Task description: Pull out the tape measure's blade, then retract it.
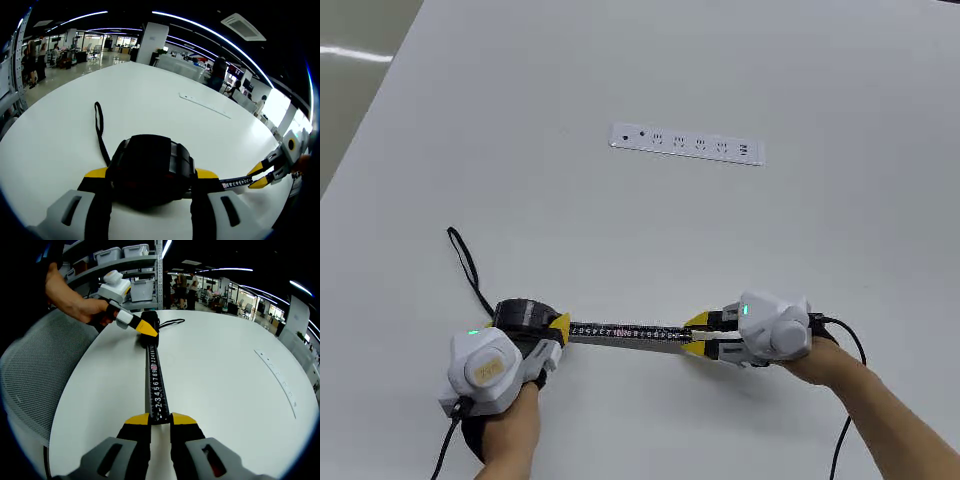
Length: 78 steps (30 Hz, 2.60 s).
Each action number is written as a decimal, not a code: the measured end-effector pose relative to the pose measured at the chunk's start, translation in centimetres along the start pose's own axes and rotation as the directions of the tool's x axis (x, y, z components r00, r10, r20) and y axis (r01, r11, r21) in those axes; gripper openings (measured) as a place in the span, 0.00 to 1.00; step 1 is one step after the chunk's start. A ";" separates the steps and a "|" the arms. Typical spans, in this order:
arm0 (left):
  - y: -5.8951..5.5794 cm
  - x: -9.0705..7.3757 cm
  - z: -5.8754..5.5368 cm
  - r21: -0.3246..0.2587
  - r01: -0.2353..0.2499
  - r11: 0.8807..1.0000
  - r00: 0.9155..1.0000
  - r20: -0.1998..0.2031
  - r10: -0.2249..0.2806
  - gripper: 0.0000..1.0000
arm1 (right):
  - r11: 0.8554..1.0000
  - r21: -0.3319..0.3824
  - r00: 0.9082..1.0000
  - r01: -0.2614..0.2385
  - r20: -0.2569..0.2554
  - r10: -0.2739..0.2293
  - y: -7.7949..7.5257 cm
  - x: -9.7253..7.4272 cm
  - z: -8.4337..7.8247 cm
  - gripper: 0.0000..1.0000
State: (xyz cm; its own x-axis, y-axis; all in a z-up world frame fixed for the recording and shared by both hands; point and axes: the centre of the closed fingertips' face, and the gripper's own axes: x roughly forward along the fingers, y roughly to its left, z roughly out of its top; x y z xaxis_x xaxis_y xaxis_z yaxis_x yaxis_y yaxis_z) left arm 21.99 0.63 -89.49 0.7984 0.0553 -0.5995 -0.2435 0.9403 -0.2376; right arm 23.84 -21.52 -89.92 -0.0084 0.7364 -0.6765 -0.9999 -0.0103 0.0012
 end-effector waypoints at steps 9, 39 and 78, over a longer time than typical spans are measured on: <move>0.0 0.1 0.0 0.001 -0.002 1.000 1.000 0.006 0.002 0.62 | 1.000 0.002 1.000 0.002 0.000 -0.002 -0.1 0.1 0.0 0.12; 0.0 0.1 0.0 0.011 -0.006 1.000 1.000 0.008 0.006 0.64 | 1.000 0.006 1.000 0.004 0.007 -0.004 -0.1 0.7 0.4 0.12; 0.0 0.7 0.6 0.071 -0.080 0.994 0.997 0.021 0.079 0.66 | 1.000 0.023 1.000 0.007 0.016 -0.007 0.0 0.6 0.4 0.12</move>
State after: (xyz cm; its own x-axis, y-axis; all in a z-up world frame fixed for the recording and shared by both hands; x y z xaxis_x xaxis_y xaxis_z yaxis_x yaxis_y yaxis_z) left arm 22.90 0.90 -89.46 0.7883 0.1364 -0.5999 -0.2669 0.9544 -0.1337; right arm 23.85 -20.79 -90.01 -0.0012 0.7474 -0.6644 -0.9999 0.0104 0.0135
